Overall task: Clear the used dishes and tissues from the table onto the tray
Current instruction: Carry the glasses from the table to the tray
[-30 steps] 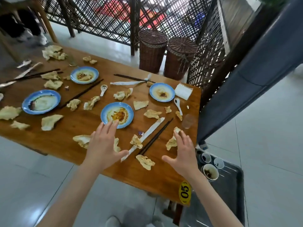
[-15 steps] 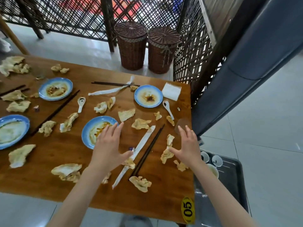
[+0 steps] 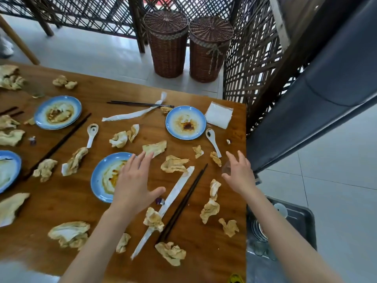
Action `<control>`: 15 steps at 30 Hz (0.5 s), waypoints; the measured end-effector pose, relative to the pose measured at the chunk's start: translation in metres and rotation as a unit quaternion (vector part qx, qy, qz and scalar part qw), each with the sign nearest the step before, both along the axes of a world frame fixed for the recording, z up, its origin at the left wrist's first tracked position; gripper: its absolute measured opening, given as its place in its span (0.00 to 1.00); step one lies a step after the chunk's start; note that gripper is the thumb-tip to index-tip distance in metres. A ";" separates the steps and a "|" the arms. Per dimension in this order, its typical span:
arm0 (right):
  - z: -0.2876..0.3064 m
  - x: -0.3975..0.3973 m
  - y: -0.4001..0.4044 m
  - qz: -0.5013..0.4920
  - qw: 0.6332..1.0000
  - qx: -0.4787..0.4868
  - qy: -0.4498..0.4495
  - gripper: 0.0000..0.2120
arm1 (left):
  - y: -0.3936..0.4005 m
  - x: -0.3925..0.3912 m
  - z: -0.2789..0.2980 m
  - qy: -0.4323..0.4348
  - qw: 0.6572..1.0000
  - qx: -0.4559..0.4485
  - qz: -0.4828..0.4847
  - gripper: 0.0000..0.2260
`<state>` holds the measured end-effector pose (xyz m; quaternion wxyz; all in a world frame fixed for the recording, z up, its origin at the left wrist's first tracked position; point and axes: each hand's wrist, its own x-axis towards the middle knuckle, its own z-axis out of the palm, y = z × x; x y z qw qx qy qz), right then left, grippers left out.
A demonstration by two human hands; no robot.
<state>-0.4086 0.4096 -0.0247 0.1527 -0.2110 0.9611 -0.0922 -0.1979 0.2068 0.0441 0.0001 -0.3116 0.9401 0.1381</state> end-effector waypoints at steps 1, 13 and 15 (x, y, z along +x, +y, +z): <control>-0.001 -0.003 0.000 0.003 1.000 0.000 -0.008 0.34 | -0.002 -0.001 -0.001 0.003 1.000 0.000 0.001 0.45; 0.009 0.011 -0.021 0.012 0.997 -0.067 0.024 0.21 | -0.030 0.019 -0.003 0.011 1.000 0.023 0.008 0.45; 0.016 0.023 -0.031 0.016 0.997 -0.079 0.017 0.24 | -0.039 0.027 -0.001 0.015 1.000 0.023 0.010 0.45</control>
